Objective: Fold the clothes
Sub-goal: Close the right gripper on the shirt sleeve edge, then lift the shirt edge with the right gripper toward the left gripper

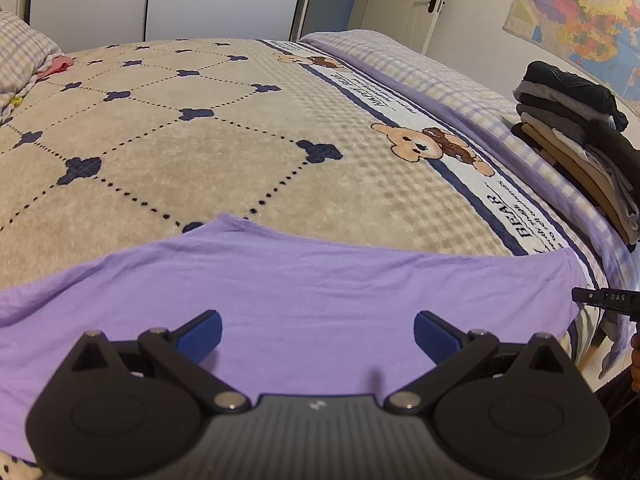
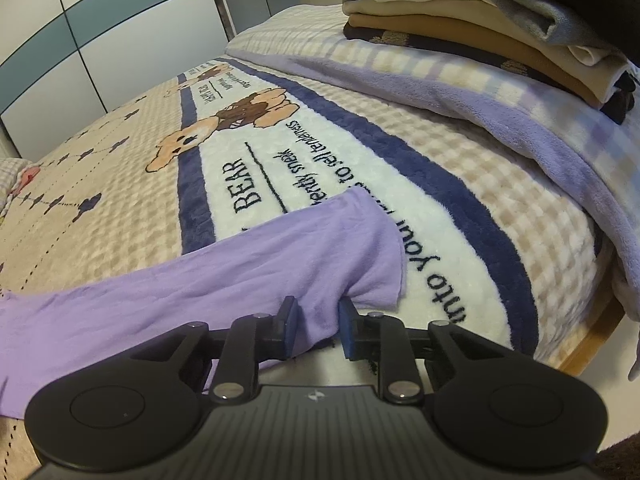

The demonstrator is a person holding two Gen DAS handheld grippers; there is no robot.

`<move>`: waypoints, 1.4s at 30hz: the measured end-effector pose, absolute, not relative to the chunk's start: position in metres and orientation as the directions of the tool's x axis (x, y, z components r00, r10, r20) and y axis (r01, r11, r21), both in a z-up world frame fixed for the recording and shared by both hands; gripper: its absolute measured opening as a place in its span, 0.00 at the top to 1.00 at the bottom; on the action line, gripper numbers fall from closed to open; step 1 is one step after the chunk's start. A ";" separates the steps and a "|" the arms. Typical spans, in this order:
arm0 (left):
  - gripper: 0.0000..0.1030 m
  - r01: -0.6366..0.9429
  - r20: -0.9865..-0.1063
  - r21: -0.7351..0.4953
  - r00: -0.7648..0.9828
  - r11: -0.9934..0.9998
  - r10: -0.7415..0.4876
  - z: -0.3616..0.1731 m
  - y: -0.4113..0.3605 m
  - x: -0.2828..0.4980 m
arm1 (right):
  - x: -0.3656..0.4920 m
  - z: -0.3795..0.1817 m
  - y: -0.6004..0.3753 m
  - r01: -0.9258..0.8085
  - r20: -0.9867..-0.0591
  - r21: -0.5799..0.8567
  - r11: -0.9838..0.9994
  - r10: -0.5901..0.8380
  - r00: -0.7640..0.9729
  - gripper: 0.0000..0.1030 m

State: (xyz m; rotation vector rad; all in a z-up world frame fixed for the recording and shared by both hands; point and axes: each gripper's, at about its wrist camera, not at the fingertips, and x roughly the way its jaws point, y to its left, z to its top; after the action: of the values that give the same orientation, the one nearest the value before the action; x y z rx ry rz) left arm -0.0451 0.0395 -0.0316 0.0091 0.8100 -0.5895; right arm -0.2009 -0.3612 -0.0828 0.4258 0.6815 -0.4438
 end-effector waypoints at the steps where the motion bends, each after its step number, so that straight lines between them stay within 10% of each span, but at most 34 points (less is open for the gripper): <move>1: 0.00 0.501 -0.682 -0.216 0.536 0.838 -0.497 -0.032 0.040 -0.045 | -0.201 -0.083 -0.361 0.517 -0.677 0.229 0.825 -0.247 0.693 0.80; 11: 0.00 0.514 -0.657 -0.269 0.520 0.815 -0.545 -0.039 0.048 -0.038 | -0.201 -0.080 -0.359 0.502 -0.663 0.239 0.831 -0.238 0.710 0.94; 42: 0.00 0.483 -0.632 -0.397 0.473 0.780 -0.614 -0.042 0.074 -0.039 | -0.145 -0.038 -0.237 0.109 -0.566 0.131 0.985 -0.016 0.824 0.95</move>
State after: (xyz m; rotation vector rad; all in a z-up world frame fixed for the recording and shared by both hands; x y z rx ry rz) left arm -0.0387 0.0742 -0.0421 -0.1715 0.8427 -0.6755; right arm -0.1453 -0.2367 -0.0380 0.1605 0.5986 -0.0666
